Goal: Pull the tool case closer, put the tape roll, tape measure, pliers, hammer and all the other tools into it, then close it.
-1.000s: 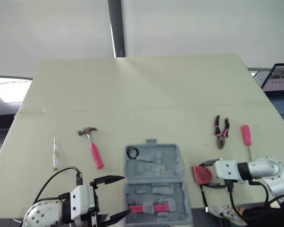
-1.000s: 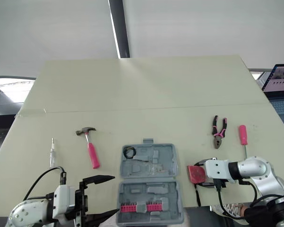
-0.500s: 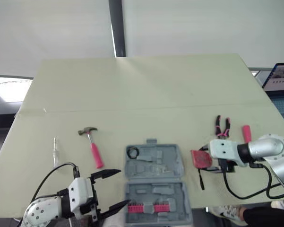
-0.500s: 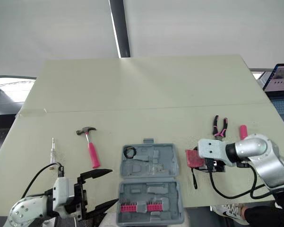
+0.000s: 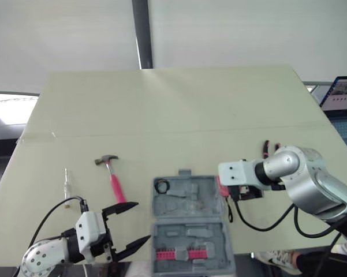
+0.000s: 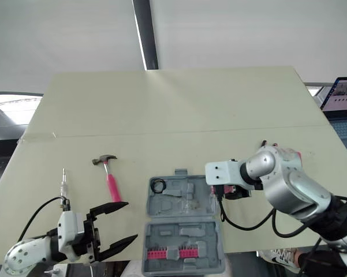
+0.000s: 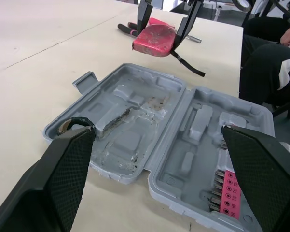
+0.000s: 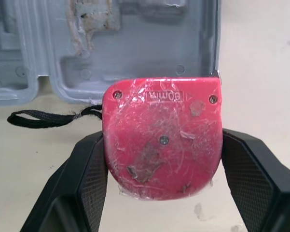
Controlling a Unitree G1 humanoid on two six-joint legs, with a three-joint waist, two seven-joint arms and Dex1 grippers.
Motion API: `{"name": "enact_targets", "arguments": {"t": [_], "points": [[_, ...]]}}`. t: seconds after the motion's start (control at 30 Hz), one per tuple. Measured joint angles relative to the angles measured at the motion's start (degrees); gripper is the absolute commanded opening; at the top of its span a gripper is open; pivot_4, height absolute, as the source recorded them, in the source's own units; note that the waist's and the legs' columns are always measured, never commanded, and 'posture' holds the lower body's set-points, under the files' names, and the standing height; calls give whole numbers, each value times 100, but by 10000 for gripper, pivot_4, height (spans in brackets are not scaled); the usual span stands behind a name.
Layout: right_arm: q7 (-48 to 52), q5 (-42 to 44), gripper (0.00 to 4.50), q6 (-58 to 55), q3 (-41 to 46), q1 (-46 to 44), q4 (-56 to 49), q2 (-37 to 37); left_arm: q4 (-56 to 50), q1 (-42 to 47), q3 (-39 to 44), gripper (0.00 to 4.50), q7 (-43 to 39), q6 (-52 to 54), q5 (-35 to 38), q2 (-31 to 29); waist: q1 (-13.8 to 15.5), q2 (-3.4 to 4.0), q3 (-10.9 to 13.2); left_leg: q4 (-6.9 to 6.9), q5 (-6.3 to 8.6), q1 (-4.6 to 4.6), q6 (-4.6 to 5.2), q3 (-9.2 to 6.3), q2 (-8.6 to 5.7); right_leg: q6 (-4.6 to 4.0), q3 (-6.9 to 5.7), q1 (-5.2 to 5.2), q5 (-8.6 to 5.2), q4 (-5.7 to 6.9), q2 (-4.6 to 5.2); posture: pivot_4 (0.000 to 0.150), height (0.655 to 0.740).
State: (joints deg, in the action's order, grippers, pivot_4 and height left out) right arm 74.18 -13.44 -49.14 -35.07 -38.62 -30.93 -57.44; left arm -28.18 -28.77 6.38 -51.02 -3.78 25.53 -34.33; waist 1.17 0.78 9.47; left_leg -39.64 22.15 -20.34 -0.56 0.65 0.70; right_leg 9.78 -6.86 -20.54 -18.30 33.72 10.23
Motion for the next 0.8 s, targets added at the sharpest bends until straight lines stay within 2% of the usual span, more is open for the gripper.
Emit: {"name": "enact_targets", "arguments": {"t": [0.37,0.8], "points": [[134,-640,29356,-492,-1215,-980,391,868,16,-6,-11,45000,51,-3,-90,67,-97,0,0,2,1,-1,-1,-2,0,0,-3,-4,0,5,0,1500,7373],[113,-1145,29356,-571,-1836,-1081,925,1366,10,-192,-31,45000,92,-41,-211,170,-145,1,0,4,2,-1,-3,-3,0,0,-4,-8,0,6,0,1500,7373]]}}
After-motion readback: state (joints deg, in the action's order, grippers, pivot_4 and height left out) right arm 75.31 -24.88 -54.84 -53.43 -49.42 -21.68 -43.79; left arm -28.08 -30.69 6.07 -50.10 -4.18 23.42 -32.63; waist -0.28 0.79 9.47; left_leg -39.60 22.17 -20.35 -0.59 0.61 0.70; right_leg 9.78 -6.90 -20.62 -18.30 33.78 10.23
